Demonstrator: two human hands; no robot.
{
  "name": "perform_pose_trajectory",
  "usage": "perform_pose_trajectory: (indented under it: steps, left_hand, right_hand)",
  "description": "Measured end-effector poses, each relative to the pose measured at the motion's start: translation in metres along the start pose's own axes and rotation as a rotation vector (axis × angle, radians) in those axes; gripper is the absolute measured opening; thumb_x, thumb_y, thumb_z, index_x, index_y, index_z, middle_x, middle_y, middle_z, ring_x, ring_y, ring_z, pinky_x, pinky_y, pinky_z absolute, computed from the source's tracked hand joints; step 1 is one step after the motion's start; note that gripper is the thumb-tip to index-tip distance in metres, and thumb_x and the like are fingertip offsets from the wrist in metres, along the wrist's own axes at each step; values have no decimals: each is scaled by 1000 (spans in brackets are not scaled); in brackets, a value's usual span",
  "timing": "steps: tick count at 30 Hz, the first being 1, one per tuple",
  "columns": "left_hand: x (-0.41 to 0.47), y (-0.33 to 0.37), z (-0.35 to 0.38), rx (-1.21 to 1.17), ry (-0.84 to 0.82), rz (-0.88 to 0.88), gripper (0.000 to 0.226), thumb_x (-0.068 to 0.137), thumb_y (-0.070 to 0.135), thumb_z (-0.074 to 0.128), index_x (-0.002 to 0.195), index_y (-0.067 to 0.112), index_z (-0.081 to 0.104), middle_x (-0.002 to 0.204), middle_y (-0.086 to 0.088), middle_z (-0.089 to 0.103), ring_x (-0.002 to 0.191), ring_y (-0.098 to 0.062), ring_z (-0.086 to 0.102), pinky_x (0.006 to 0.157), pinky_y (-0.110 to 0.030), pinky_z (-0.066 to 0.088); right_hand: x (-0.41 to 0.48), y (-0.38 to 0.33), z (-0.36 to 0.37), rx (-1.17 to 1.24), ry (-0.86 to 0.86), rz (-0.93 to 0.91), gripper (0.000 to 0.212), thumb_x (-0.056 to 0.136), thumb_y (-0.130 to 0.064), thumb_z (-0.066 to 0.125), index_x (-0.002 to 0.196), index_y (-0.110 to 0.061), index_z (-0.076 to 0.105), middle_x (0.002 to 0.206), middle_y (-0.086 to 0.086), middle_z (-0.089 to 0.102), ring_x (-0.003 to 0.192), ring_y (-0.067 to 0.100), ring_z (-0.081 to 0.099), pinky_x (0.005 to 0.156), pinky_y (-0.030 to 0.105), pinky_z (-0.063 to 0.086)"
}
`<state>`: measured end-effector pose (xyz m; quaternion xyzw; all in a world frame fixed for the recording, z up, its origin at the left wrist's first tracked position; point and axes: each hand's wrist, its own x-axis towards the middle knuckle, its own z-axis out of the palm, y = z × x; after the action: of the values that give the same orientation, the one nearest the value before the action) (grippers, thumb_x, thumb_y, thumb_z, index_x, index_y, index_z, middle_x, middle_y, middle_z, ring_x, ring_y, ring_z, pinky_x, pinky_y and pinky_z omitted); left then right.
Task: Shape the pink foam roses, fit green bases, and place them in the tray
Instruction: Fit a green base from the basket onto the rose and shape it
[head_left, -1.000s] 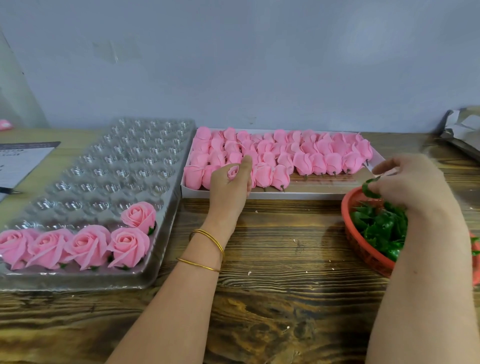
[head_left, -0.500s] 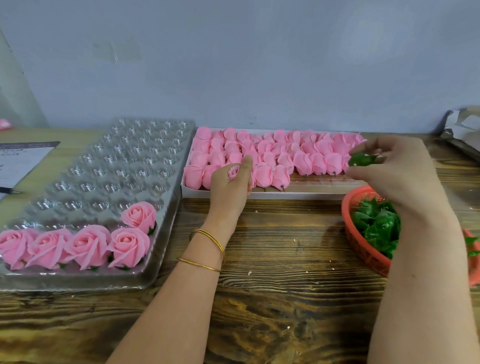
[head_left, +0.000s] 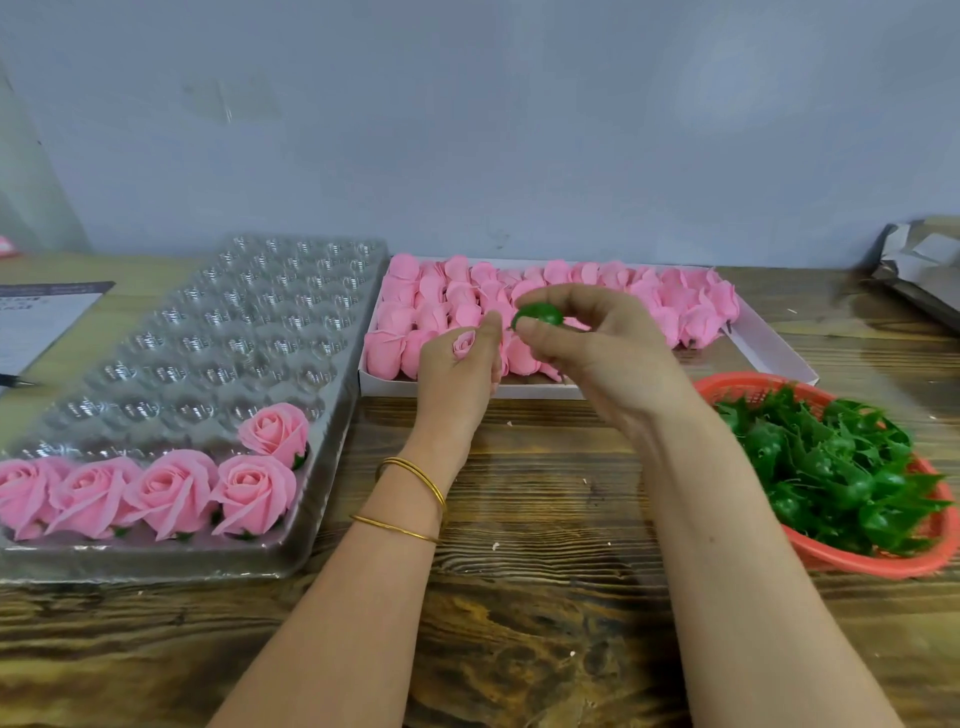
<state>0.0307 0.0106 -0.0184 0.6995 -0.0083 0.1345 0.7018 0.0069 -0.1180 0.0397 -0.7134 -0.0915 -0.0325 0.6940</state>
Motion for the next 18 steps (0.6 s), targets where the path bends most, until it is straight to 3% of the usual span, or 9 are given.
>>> perform_pose_trajectory:
  steps: [5,7,9,12,15,18]
  left_hand:
    - [0,1,-2,-39,9,-3,59,101,37,52,43,27,53,45,7,48,46,-6,45,49,-19,37]
    - [0,2,-1,-57,21,-17,59,100,37,53,42,27,53,45,7,49,47,-8,46,48,-18,37]
    - [0,2,-2,-80,31,-37,59,99,38,54,42,27,53,44,7,49,49,-9,47,49,-19,38]
    - [1,3,-3,-122,51,-56,58,99,37,56,42,26,52,45,7,49,49,-9,47,48,-17,37]
    - [2,3,-5,-143,78,-69,59,99,36,56,41,28,54,45,9,48,48,-7,47,47,-17,38]
    - [3,4,-6,-147,84,-87,58,98,37,56,41,28,54,45,11,48,49,-6,49,48,-19,42]
  right_hand:
    - [6,16,8,167,-22,62,11,87,2,67,92,-7,71,76,3,62,69,18,57,72,30,54]
    - [7,22,11,172,-39,75,10,89,1,64,95,-4,71,79,10,62,76,26,58,83,44,56]
    - [7,26,15,164,-53,87,12,90,-1,64,101,0,70,88,19,61,84,32,59,92,48,53]
    - [7,30,19,52,-26,89,12,91,-11,67,100,-7,73,87,12,62,83,21,60,85,34,54]
    - [7,33,19,-121,-23,34,6,89,-19,70,88,-22,75,68,-11,67,66,2,59,70,19,49]
    - [6,36,18,-147,-38,15,4,84,-18,76,82,-22,76,71,-5,73,64,0,62,66,14,49]
